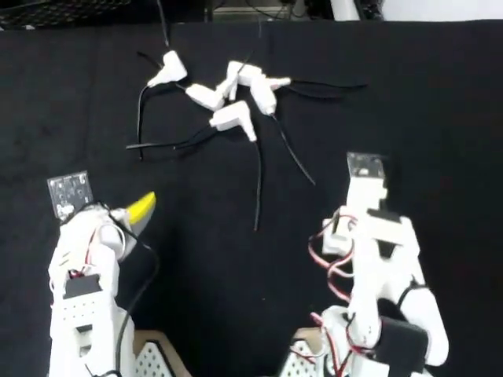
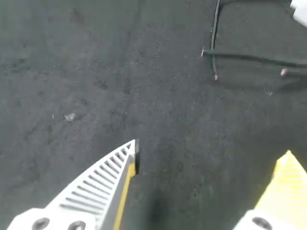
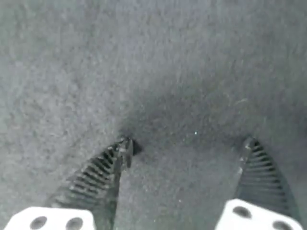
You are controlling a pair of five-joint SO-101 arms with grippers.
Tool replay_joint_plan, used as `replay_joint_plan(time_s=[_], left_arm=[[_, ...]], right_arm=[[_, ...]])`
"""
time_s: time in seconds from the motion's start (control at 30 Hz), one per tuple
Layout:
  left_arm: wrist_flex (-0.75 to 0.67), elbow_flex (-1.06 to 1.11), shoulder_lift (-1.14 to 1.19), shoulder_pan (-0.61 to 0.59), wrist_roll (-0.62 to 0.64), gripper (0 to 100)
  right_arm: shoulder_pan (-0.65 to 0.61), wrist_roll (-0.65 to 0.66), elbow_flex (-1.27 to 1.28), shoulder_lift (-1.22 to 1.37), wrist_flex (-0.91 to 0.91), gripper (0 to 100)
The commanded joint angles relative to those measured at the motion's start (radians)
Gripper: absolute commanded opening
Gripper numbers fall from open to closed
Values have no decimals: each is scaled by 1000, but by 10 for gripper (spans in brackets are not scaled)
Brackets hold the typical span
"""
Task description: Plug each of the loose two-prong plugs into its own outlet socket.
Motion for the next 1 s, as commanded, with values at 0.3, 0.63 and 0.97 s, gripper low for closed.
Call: replay_joint_plan(time_s=[0.3, 0.63, 0.97], left_arm=[[160, 25, -74, 4, -2, 429], [160, 25, -72, 4, -2, 429], [160, 25, -72, 4, -2, 429]], right_arm=[[91, -3, 73, 8, 84, 348], [91, -3, 74, 8, 84, 348], [91, -3, 74, 8, 84, 348]])
